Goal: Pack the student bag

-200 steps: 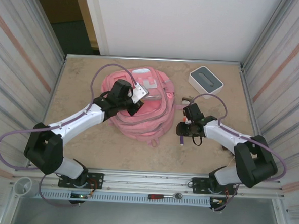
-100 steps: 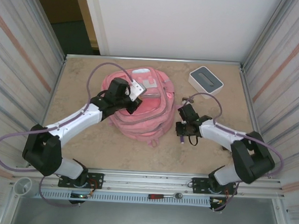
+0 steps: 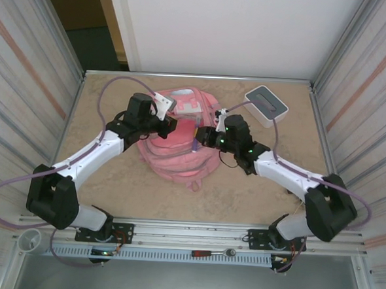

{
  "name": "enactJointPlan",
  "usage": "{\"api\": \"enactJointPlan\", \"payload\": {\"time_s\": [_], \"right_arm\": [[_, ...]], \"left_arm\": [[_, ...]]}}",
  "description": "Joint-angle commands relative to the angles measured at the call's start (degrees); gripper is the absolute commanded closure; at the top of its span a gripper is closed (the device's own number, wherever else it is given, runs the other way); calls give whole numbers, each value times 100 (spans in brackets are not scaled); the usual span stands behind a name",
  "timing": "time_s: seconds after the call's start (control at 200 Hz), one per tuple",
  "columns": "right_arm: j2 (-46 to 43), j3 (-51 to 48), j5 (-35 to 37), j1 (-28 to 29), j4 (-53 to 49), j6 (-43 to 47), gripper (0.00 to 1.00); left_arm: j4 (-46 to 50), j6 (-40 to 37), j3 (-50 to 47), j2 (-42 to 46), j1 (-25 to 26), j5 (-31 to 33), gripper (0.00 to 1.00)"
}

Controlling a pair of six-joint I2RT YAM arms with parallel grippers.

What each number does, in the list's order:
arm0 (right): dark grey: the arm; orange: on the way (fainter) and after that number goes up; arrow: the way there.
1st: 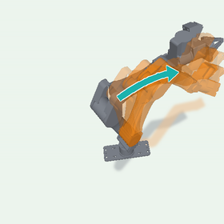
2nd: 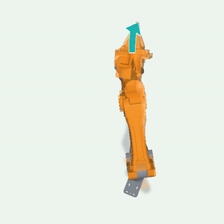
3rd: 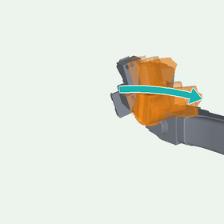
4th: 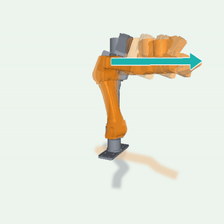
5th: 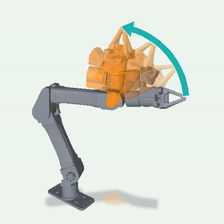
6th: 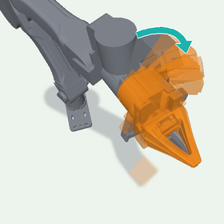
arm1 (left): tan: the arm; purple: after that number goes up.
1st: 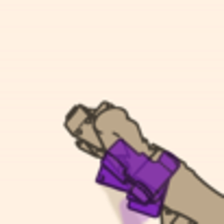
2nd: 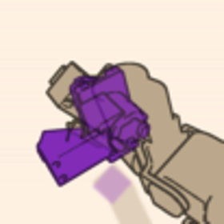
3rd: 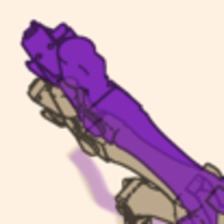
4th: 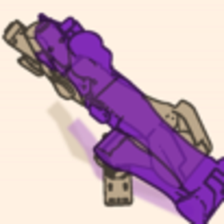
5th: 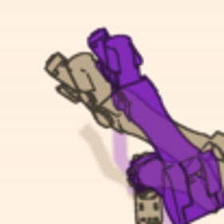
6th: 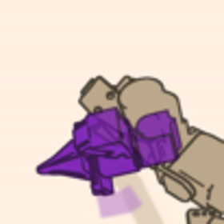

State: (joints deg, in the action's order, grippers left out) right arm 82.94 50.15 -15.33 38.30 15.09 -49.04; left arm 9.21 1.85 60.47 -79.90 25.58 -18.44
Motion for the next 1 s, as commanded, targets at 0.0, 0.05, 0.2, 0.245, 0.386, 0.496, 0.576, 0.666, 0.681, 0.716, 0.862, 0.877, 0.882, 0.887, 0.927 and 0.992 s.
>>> {"api": "enactJointPlan", "payload": {"time_s": [0.0,0.05,0.2,0.245,0.386,0.496,0.576,0.666,0.681,0.716,0.862,0.877,0.882,0.887,0.927,0.992], "right_arm": [[554,403,-293,189,995,-1333,91],[768,530,-267,283,1037,-1511,90],[1293,593,-89,371,1383,-2170,87],[1415,622,35,378,1435,-2233,87],[1722,859,365,306,1446,-2183,81],[1876,1068,230,223,1205,-1972,68],[1709,978,154,200,1002,-1555,61],[1328,895,165,226,376,-949,56],[1241,861,178,230,300,-851,56],[1052,761,158,224,151,-629,55],[372,594,134,144,-987,176,48],[305,585,120,123,-1102,233,48],[282,580,115,119,-1139,244,48],[270,577,117,109,-1175,275,48],[52,509,85,25,-1411,473,48],[-366,383,299,-164,-1901,878,47]], "left_arm": [[-446,467,443,265,-27,-289,100],[-470,517,457,264,-27,-301,100],[-532,583,476,281,-27,-371,100],[-560,587,458,290,-27,-421,100],[-655,532,375,326,-27,-572,100],[-645,496,325,339,-27,-523,100],[-642,474,301,352,-26,-477,100],[-674,448,262,344,-27,-375,100],[-675,447,261,343,-23,-359,100],[-683,451,249,328,-27,-321,100],[-656,450,264,265,-36,-236,100],[-655,453,264,264,-36,-231,100],[-652,455,259,264,-36,-231,100],[-655,456,262,264,-36,-235,100],[-666,475,245,264,-36,-220,100],[-685,508,220,264,-36,-199,100]]}}
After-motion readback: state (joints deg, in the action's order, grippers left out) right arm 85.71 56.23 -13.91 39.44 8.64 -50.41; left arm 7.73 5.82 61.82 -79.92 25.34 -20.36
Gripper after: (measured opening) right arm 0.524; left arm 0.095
